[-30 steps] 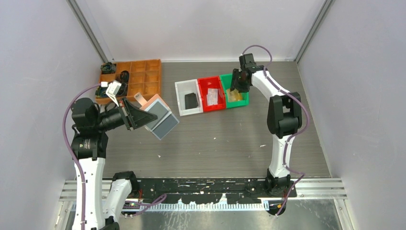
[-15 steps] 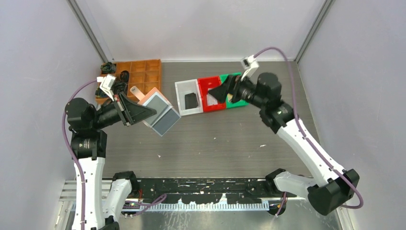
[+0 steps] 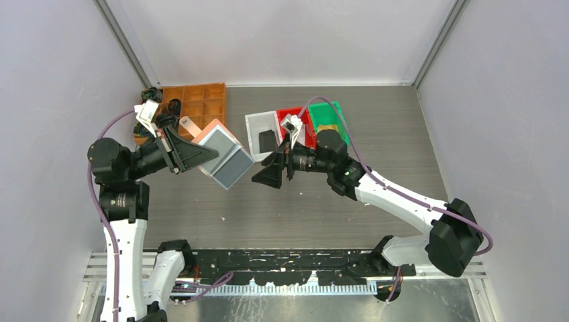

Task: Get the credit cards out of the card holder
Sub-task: Remove the credit card from the card holder.

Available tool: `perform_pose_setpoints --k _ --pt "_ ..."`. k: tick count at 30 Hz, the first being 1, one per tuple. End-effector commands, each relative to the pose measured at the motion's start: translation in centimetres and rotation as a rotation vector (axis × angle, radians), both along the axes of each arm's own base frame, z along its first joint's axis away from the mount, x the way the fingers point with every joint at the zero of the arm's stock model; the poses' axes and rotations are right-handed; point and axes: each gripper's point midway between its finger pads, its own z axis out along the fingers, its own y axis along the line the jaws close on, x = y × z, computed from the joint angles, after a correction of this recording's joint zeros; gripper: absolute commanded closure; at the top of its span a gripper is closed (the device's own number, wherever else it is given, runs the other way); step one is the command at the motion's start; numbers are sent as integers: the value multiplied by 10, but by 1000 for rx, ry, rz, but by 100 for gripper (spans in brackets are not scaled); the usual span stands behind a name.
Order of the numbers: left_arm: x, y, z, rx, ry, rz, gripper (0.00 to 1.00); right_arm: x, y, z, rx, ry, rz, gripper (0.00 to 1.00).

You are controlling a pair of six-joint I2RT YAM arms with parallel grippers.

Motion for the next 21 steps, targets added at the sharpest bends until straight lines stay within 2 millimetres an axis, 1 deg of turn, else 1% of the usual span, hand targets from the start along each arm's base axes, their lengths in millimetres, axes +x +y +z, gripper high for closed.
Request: perform_pose_setpoints --k 1,5,9,14,17,19,21 --pt "-12 -3 26 -2 -93 -23 100 -4 12 61 196 -156 54 2" --pt "-11 -3 25 -4 -87 -22 100 2 17 71 214 -167 30 3" --pt "-11 -3 26 -9 -77 -21 100 8 19 83 239 -178 9 4" --pt "-11 -3 26 -10 -78 -20 100 0 20 94 272 -177 41 5" --pt "-11 -3 26 -11 -75 -18 100 -1 20 99 283 -173 37 6" --pt "-11 -3 26 -11 -76 -17 100 0 20 104 293 -170 29 7" --pt "-11 -2 25 -10 -78 -17 100 -4 19 112 310 -174 43 7"
